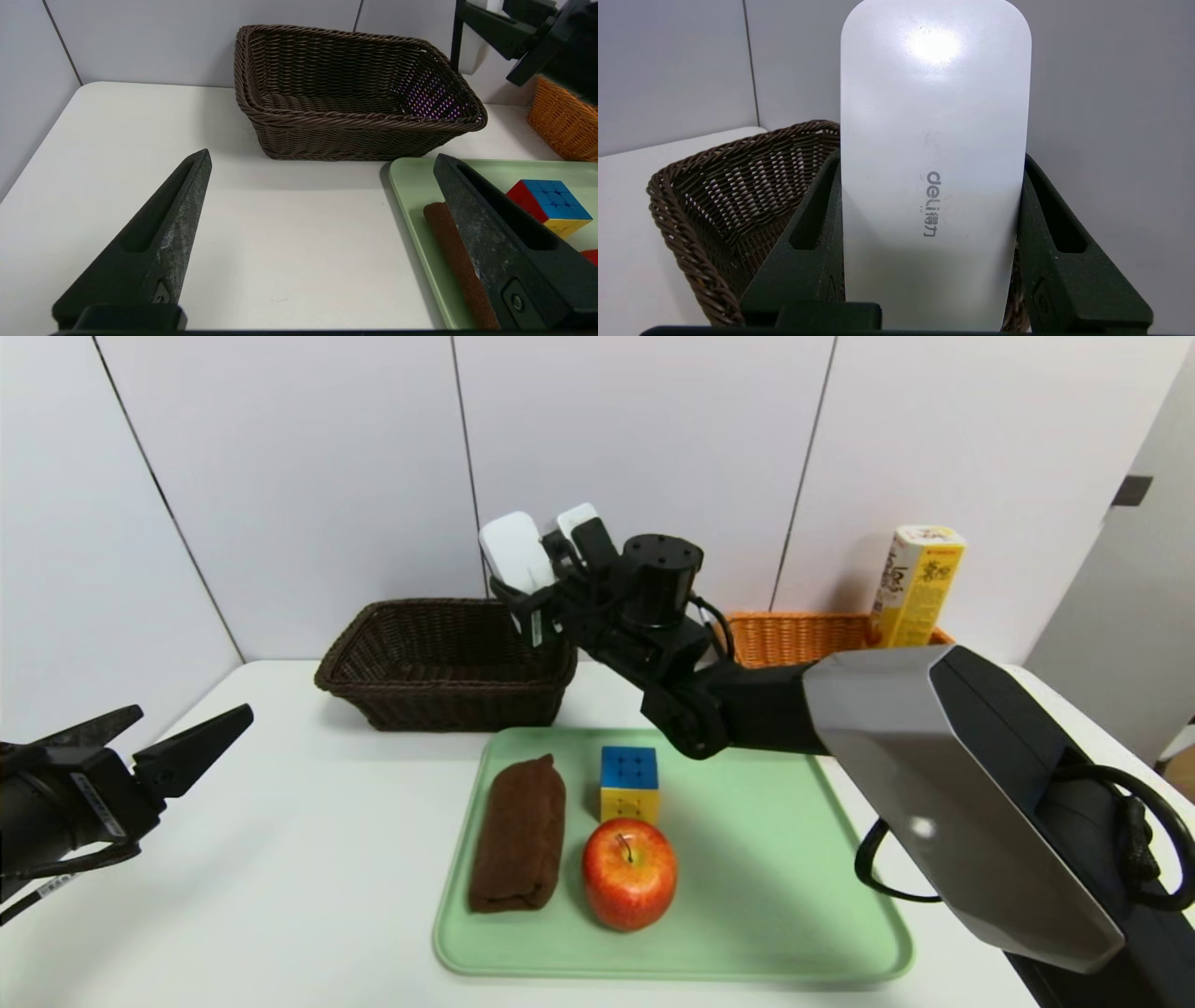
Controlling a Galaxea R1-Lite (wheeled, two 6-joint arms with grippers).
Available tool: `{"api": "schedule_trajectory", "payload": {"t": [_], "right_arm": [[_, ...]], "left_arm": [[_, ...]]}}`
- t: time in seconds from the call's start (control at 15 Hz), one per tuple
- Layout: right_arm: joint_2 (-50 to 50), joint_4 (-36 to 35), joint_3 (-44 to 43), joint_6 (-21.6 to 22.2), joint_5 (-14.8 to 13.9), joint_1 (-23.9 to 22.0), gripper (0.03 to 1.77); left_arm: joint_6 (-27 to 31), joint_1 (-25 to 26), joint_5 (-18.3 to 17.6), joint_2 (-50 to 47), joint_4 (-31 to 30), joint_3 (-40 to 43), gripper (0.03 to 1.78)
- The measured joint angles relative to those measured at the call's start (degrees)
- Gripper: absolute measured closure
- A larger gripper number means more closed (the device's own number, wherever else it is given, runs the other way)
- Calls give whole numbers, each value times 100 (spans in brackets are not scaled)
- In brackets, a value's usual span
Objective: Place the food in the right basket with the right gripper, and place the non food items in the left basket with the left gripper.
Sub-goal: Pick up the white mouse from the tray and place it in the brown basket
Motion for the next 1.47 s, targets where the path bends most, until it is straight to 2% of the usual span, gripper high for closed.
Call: {"api": "schedule_trajectory", "payload": {"t": [0.33, 0.67, 1.0, 1.47], "right_arm": [[152, 48, 2, -16, 16, 63, 80], [199, 271, 5, -50, -124, 66, 80], [278, 221, 5, -57, -127, 66, 47], [-52, 246, 5, -49, -193, -23, 25]], "left_arm": [[0, -2, 0, 17, -1, 7, 12], [2, -2, 0, 80, -20, -11, 12], [0, -2, -2, 87, -26, -15, 12], [-6, 0, -2, 87, -28, -15, 12]]}}
